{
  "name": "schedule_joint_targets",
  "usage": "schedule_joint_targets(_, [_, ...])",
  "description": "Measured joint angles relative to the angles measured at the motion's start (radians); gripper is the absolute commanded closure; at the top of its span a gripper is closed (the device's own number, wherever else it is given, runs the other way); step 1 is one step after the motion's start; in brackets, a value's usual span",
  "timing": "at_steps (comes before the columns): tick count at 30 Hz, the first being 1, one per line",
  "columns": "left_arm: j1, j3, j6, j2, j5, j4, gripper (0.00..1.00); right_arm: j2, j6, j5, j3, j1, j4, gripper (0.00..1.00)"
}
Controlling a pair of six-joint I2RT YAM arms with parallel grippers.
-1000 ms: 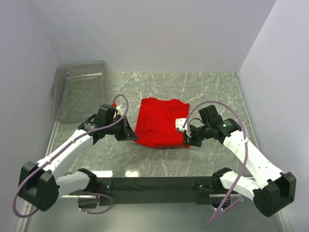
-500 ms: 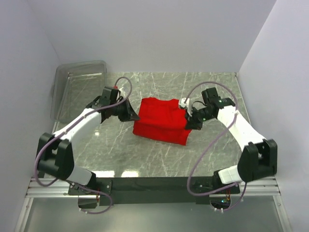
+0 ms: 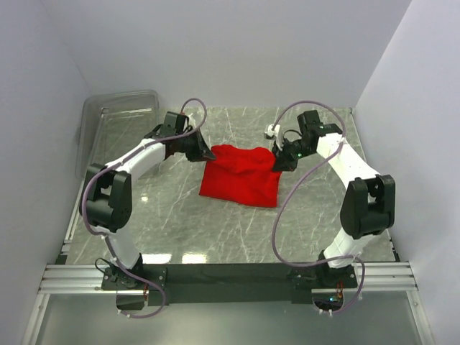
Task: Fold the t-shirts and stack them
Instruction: Fold the T-shirt at the center of the board.
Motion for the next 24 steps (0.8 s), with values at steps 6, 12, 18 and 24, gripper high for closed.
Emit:
schedule_joint_targets(6, [0.012, 0.128, 0.005, 0.081, 0.010, 0.015, 0.99, 0.082, 0.012, 0.011, 0.087, -0.024, 0.025, 1.00])
schedule_joint_targets(12, [0.021, 0.229, 0.014, 0.187, 0.010, 0.036, 0.99, 0.172, 0.042, 0.035, 0.129, -0.032, 0.061, 1.00])
schedule_joint_targets(18, [0.026, 0.261, 0.019, 0.278, 0.010, 0.043, 0.99, 0.224, 0.080, 0.061, 0.143, -0.041, 0.103, 1.00])
schedule_joint_targets(24, [0.027, 0.311, 0.017, 0.336, 0.013, 0.056, 0.99, 0.245, 0.108, 0.062, 0.169, -0.047, 0.125, 1.00])
